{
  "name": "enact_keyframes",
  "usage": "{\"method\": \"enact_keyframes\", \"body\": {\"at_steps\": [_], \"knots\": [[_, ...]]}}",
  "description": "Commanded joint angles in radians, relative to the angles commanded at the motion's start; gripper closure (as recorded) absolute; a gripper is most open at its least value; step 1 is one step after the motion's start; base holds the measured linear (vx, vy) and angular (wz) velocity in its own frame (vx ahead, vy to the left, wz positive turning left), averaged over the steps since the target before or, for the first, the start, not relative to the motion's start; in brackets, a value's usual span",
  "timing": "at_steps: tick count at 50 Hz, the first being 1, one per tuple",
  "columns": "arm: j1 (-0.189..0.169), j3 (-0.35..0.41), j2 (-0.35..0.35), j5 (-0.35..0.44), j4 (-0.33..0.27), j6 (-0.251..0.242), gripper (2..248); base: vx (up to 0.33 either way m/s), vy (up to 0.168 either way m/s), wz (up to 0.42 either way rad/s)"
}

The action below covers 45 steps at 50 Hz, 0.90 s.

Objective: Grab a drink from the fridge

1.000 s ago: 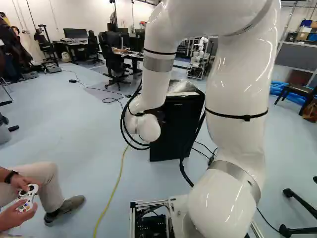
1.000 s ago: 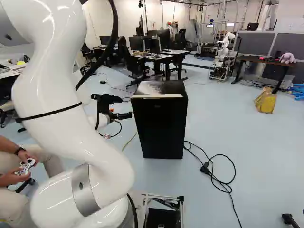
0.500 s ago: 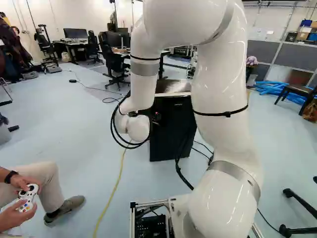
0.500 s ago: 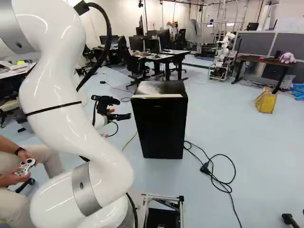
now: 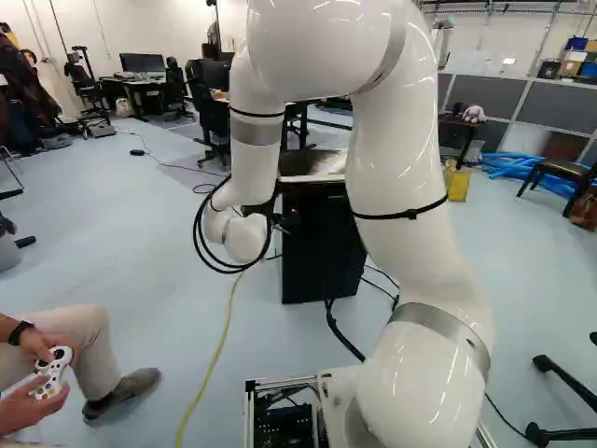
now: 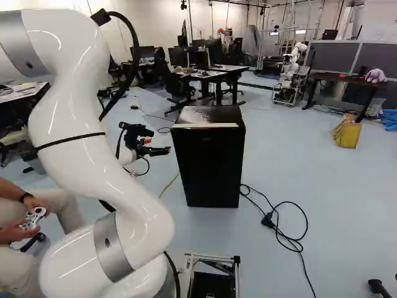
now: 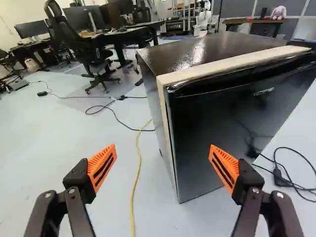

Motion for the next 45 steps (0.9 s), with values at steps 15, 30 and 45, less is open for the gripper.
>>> {"method": "enact_keyframes", "body": {"at_steps": [15, 30, 45], "knots": [[-0.007, -0.034, -0.022, 0.01, 0.091, 0.0, 3, 0.0, 0.0, 0.0], [-0.004, -0.079, -0.05, 0.023, 0.169, 0.0, 3, 0.0, 0.0, 0.0], [0.0, -0.139, -0.087, 0.039, 0.236, 0.0, 3, 0.0, 0.0, 0.0]]}}
